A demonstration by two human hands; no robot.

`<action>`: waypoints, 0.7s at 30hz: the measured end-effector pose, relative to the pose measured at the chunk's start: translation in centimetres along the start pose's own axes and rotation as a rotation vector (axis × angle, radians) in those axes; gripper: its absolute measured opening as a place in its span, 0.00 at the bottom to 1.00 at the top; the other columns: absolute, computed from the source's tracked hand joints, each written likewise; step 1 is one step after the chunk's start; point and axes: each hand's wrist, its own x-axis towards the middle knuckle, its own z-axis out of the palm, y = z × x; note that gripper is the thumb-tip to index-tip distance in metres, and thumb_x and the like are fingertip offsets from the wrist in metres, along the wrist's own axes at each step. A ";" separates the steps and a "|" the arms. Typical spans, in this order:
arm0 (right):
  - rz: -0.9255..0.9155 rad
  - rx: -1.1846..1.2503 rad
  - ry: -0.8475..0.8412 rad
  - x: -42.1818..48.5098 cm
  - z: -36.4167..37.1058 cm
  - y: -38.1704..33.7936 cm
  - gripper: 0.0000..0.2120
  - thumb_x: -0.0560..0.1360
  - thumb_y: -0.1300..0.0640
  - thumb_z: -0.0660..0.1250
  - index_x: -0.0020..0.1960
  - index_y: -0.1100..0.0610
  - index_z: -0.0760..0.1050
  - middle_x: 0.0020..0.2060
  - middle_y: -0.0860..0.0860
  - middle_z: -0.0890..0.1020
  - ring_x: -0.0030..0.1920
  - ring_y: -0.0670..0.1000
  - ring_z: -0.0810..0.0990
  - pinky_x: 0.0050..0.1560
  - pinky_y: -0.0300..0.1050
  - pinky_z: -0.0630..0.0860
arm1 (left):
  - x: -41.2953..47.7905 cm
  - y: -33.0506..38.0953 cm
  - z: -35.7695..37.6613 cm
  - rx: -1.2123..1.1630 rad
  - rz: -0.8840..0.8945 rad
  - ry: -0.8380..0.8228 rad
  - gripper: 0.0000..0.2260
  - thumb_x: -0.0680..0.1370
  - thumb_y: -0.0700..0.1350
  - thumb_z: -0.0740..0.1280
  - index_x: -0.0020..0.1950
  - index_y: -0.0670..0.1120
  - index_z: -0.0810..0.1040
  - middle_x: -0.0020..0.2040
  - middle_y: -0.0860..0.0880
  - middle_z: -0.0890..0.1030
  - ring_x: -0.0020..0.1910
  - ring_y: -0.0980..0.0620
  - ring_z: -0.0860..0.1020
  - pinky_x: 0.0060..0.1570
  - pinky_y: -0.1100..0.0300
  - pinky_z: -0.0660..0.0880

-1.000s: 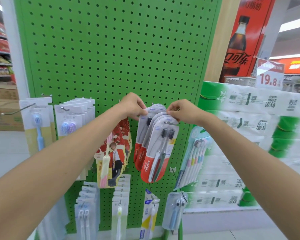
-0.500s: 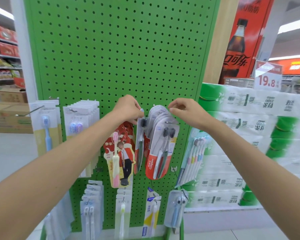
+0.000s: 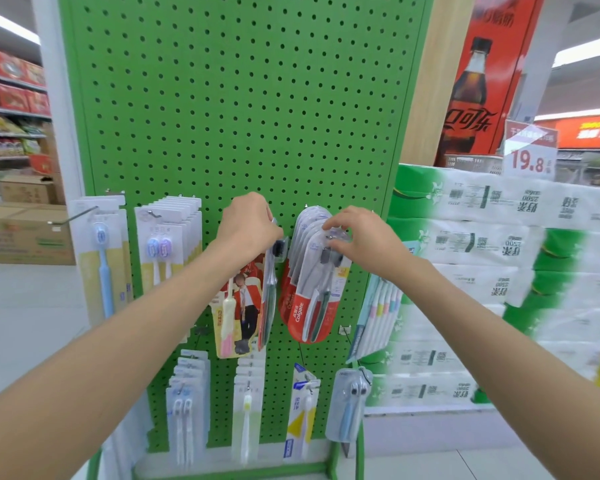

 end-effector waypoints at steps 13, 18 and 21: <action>-0.035 0.114 0.305 -2.6 0.9 -2.9 0.12 0.75 0.65 0.64 0.57 0.57 0.79 0.51 0.49 0.79 0.51 0.48 0.74 0.53 0.48 0.75 | -4.3 0.1 -1.8 -0.045 0.032 -0.051 0.06 0.75 0.34 0.67 0.49 0.39 0.83 0.55 0.46 0.83 0.37 0.53 0.78 0.35 0.61 0.77; -0.002 0.312 0.279 -5.5 3.3 -7.1 0.15 0.77 0.63 0.62 0.62 0.57 0.76 0.55 0.49 0.79 0.53 0.46 0.75 0.55 0.49 0.76 | -7.2 -0.6 -2.3 -0.138 0.026 -0.061 0.09 0.76 0.35 0.67 0.50 0.47 0.81 0.50 0.46 0.82 0.45 0.47 0.81 0.45 0.52 0.81; 0.121 0.482 0.154 -7.3 5.1 -9.2 0.21 0.80 0.56 0.59 0.73 0.54 0.67 0.67 0.50 0.74 0.65 0.49 0.72 0.66 0.48 0.70 | -8.9 -1.7 -2.1 -0.221 0.025 -0.054 0.08 0.77 0.37 0.69 0.51 0.48 0.82 0.48 0.50 0.82 0.45 0.50 0.80 0.47 0.55 0.79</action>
